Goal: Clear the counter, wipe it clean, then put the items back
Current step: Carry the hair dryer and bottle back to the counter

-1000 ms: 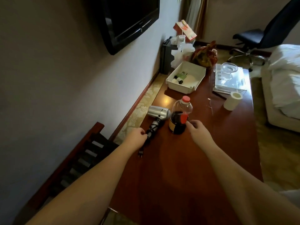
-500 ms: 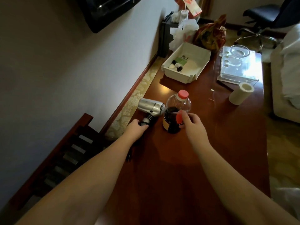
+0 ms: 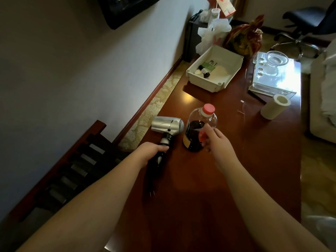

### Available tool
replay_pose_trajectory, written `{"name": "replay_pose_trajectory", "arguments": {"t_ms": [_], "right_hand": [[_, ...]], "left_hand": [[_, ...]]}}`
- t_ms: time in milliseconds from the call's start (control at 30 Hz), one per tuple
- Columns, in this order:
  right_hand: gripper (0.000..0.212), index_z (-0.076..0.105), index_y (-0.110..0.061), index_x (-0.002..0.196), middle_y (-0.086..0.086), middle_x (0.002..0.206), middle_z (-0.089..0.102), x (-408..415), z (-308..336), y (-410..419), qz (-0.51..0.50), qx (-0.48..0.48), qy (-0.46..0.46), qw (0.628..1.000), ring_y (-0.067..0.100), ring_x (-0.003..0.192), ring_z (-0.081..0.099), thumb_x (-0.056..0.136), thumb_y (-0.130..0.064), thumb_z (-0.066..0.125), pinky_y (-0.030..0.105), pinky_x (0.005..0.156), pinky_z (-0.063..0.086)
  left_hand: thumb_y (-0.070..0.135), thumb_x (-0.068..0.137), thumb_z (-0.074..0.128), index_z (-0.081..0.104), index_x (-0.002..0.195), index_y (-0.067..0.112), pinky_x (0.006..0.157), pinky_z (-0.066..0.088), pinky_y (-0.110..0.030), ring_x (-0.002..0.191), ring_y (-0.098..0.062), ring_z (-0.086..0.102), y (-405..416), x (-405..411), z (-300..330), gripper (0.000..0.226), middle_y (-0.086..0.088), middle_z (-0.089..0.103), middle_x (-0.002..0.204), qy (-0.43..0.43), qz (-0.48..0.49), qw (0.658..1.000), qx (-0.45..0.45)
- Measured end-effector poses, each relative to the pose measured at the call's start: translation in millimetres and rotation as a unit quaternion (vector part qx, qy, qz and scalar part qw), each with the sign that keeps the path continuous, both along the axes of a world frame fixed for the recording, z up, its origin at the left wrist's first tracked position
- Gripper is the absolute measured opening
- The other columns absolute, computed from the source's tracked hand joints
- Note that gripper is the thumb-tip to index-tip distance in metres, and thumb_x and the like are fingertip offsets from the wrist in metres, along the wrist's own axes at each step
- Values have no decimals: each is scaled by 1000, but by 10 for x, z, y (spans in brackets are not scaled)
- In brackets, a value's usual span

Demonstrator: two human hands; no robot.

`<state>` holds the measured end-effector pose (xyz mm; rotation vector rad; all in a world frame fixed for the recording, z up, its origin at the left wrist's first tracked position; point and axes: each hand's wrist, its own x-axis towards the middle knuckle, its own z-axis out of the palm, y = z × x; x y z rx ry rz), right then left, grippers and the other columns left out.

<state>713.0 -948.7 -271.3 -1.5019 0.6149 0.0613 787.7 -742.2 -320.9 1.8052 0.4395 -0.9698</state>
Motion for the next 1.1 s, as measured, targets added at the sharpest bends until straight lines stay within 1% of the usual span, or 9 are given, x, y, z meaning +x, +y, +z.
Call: {"name": "replay_pose_trajectory", "arguments": {"t_ms": [100,233,367,533,633,700,800,933,1100], "right_hand": [[39,68,-17,100,4,79,57,-137,-26,45,14,7,-9,1000,11,64,47,91,-52,53,28,62,36],[36,68,-21,104,6,80,55,-347,-37,105,46,10,-10,999,9,63,46,89,-51,53,28,66,38],[34,65,-13,99,0,76,56,-458,-9,207,63,-6,-13,998,10,65,46,92,-44,52,28,70,38],[26,67,-17,98,-11,69,62,-491,124,566,91,-1,-6,996,9,69,51,93,-40,54,27,69,38],[28,69,-18,93,-2,73,60,-559,221,873,122,14,-9,992,12,65,46,90,-43,57,30,67,36],[26,69,-20,89,3,77,60,-636,296,1106,143,29,-8,989,13,65,45,90,-44,57,31,70,36],[26,70,-23,82,9,78,53,-801,428,1519,188,38,-16,981,14,63,43,89,-45,59,32,71,36],[30,69,-20,81,0,68,55,-1098,637,2110,244,39,-28,969,14,62,42,90,-45,56,32,68,36],[27,67,-14,90,-5,62,55,-1620,1023,2880,289,90,-51,952,8,54,40,91,-39,57,28,64,35]], "left_hand": [[26,80,78,67,109,6,71,56,-38,86,-30,71,97,-227,-7,38,-12,71,100,38,42,998,-23],[19,81,76,67,105,4,66,59,-40,81,-34,72,259,-557,26,29,-18,72,100,79,100,990,-60],[20,75,80,65,113,2,87,55,-55,94,-39,70,540,-841,56,44,-21,70,106,94,149,980,-91],[27,65,85,54,131,7,80,58,-45,96,-34,69,998,-1132,195,76,-17,69,111,55,203,971,-112],[23,77,77,65,118,8,92,53,-49,101,-36,67,1283,-1364,415,45,-17,72,106,24,226,966,-120],[19,83,73,68,113,8,78,58,-44,89,-31,71,1481,-1566,590,32,-14,74,97,10,249,961,-123],[16,87,70,68,109,6,53,52,-28,61,-20,68,1816,-1926,807,24,-8,73,75,-15,286,949,-130],[17,86,70,70,100,8,55,50,-29,59,-20,63,2321,-2515,1072,16,-8,69,72,-39,338,932,-126],[17,80,76,69,106,7,59,50,-33,62,-22,64,3011,-3380,1358,29,-10,70,75,-96,399,904,-120]]}}
